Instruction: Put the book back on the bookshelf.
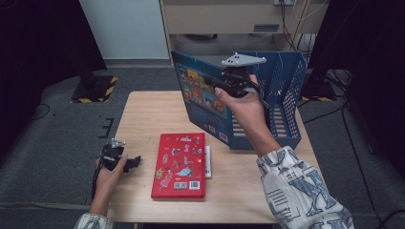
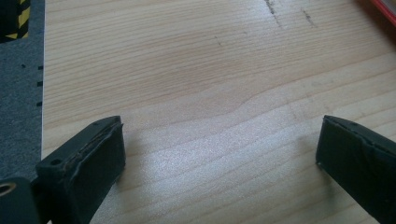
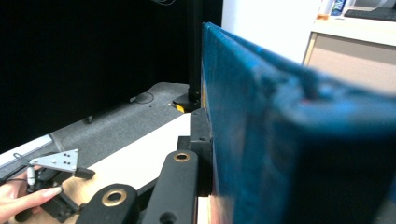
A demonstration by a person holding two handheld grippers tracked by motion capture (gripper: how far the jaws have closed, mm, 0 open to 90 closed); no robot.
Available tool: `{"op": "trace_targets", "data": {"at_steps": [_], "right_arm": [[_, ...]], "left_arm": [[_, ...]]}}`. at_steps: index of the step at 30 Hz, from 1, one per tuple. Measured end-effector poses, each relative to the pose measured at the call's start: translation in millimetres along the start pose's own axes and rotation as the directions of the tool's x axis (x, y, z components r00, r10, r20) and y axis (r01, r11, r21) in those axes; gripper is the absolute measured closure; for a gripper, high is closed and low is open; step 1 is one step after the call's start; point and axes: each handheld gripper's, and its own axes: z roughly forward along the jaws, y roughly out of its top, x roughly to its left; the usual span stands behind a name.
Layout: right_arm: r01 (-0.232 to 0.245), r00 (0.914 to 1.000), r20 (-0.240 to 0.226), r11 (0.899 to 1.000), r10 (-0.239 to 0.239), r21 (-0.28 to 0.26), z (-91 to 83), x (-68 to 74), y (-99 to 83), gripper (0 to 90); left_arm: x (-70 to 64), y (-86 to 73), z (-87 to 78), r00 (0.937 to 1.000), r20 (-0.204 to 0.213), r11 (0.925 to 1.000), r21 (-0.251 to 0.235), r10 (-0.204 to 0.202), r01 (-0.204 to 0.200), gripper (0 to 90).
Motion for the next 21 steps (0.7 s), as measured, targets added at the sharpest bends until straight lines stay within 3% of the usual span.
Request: {"op": "trace_targets", "data": {"at_steps": [21], "right_arm": [[-0.028, 0.9975, 0.064, 0.999, 0.030, -0.023, -24.6, -25.7, 5.1, 82.6]], "left_arm": [[-1.4, -2.1, 0.8, 1.0000, 0.003, 0.9998, -0.022, 0.005, -0.004, 0.0]]}}
